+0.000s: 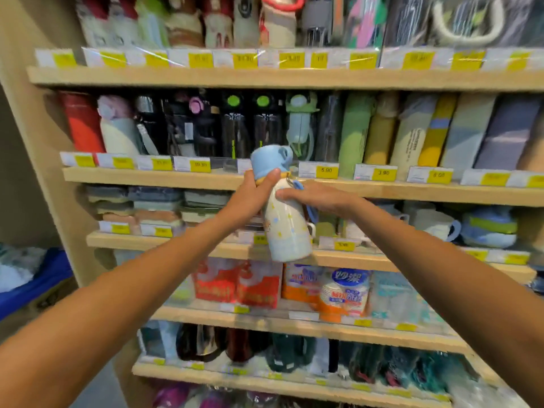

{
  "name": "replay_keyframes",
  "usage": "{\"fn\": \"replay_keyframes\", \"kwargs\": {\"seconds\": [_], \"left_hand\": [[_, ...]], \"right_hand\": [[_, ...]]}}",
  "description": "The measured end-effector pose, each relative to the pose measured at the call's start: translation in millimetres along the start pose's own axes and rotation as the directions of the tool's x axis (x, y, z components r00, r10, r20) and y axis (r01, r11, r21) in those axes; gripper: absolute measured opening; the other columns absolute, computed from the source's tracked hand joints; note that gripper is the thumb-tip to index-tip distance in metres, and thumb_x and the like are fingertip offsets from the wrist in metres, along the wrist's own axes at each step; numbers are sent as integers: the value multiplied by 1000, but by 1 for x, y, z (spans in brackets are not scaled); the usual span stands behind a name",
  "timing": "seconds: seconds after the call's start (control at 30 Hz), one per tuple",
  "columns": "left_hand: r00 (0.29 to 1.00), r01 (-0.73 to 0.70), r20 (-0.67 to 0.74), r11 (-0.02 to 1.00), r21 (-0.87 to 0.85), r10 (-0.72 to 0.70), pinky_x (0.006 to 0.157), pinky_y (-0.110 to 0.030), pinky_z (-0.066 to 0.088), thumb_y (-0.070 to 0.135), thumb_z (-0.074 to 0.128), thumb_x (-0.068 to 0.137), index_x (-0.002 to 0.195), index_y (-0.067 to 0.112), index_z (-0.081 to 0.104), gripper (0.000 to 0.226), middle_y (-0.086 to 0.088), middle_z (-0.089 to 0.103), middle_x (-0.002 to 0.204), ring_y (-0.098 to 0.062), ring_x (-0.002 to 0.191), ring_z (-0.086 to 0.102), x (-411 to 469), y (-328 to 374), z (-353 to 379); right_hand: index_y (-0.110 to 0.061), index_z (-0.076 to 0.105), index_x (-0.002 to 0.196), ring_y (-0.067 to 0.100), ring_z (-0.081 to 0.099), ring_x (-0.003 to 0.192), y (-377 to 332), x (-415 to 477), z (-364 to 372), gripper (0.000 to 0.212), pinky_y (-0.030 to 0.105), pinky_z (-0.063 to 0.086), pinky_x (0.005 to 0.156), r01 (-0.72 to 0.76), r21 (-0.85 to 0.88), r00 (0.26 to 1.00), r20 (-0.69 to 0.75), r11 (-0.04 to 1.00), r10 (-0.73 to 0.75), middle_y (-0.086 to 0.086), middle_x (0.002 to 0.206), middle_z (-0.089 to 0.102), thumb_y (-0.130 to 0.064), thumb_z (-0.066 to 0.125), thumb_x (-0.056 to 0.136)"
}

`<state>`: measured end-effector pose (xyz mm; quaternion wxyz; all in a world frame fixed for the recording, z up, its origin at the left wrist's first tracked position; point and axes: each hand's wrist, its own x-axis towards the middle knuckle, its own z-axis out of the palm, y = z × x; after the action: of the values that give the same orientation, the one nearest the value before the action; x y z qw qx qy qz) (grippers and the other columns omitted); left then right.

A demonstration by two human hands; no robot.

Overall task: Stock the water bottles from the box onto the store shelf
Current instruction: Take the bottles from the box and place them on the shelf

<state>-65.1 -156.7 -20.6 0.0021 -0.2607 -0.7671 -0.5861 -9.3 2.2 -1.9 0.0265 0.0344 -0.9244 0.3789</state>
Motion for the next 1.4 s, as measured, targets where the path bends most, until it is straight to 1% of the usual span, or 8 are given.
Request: {"fn": "replay_keyframes", "kwargs": {"seconds": [0.17, 0.33, 0.57, 0.7, 0.8, 0.93, 1.03, 1.4], "left_hand": [[998, -59, 14, 991, -120, 61, 81, -33, 46, 50, 47, 93, 142, 12, 25, 65, -7, 50, 128, -20, 103, 56, 42, 65, -39], [971, -239, -81, 937, -256, 225, 96, -42, 50, 54, 72, 69, 134, 6, 34, 90, -11, 57, 128, -24, 111, 60, 79, 121, -73], [927, -365, -161, 910, -197, 337, 90, -34, 51, 67, 66, 63, 134, 9, 41, 95, -3, 58, 124, -16, 107, 60, 130, 187, -130], [847, -508, -259, 852, -131, 465, 91, -40, 54, 71, 68, 52, 121, 13, 56, 91, -2, 67, 112, -18, 103, 66, 158, 209, -155], [772, -572, -358, 820, -27, 526, 95, -42, 50, 58, 67, 72, 127, 19, 43, 72, 4, 60, 110, -16, 107, 60, 173, 214, -159], [704, -589, -471, 807, 30, 532, 91, -43, 52, 63, 60, 67, 129, 25, 35, 77, -3, 65, 110, -24, 105, 62, 190, 203, -156], [760, -527, -445, 850, 3, 473, 90, -41, 52, 61, 60, 71, 116, 22, 40, 63, -11, 66, 110, -28, 107, 62, 212, 194, -156], [838, -326, -407, 931, 164, 365, 91, -44, 50, 73, 52, 75, 121, 19, 43, 71, -1, 60, 113, -24, 102, 61, 252, 178, -148]], "right_hand": [[-2, 65, 84, 18, 58, 52, -69, 23, -44, 56, 28, 47, 53, 52, -97, 978, -196, 994, -70, 16, 71, 64, -58, 59, 83], [-11, 66, 104, 14, 65, 86, -126, 53, -86, 47, 34, 51, 76, 229, -80, 896, -371, 970, -243, 4, 98, 71, -53, 62, 82], [-16, 54, 88, 6, 43, 45, -205, 98, -134, 30, 23, 34, 43, 436, -137, 743, -503, 890, -442, -3, 65, 53, -43, 66, 86], [-18, 60, 97, -8, 60, 64, -232, 116, -155, 16, 10, 44, 58, 515, -163, 689, -505, 842, -519, -9, 83, 62, -30, 66, 88], [-14, 52, 128, -9, 61, 97, -235, 130, -164, 50, 12, 49, 79, 570, -193, 649, -490, 799, -581, -1, 114, 64, -26, 72, 84], [-16, 29, 147, 22, 34, 136, -205, 145, -166, 83, 28, 29, 106, 351, -398, 563, -633, 848, -531, 9, 146, 39, -38, 72, 80], [-10, 34, 143, 26, 30, 131, -174, 159, -160, 75, 33, 26, 106, 175, -549, 390, -724, 818, -569, 12, 141, 40, -36, 68, 82], [-9, 36, 136, 32, 28, 127, -150, 196, -140, 64, 38, 33, 102, -75, -554, 261, -813, 829, -520, 12, 134, 40, -29, 64, 82]]}}
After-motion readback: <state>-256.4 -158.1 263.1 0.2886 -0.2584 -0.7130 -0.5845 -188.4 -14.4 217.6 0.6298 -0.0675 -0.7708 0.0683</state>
